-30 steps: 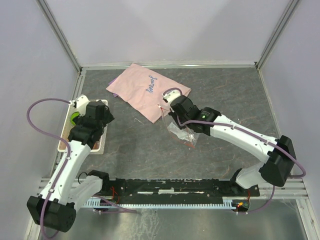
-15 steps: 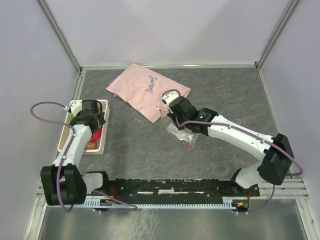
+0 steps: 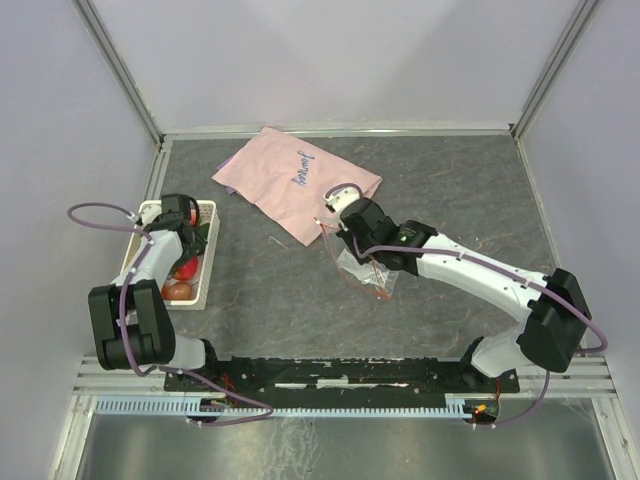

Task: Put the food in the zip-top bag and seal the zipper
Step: Pick up the fake fruit from the bin, then place the fake fruit in the zipper food storage bag.

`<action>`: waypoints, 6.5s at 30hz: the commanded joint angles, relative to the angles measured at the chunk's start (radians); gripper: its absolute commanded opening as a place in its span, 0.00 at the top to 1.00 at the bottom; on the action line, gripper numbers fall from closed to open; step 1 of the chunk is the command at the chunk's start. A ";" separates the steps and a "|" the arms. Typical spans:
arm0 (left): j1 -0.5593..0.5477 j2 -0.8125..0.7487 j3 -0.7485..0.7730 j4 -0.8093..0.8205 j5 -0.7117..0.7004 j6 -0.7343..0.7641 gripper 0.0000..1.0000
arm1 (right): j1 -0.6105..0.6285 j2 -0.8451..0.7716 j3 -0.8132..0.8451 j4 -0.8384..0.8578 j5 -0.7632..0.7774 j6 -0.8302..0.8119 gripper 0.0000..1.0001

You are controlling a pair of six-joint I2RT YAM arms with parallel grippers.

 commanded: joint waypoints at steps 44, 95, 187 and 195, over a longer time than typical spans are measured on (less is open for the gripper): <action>0.007 -0.198 0.006 0.006 0.137 0.114 0.47 | 0.002 -0.036 0.039 -0.039 0.068 -0.019 0.98; 0.126 0.027 0.044 0.008 0.175 0.166 0.10 | 0.003 -0.118 -0.076 0.064 -0.027 -0.026 0.98; -0.859 -0.342 -0.218 0.592 0.377 -0.140 0.45 | 0.004 -0.041 0.022 0.194 -0.226 0.294 0.98; -0.914 -0.330 -0.148 0.538 0.333 -0.102 0.42 | 0.004 -0.032 0.014 0.247 -0.273 0.324 0.99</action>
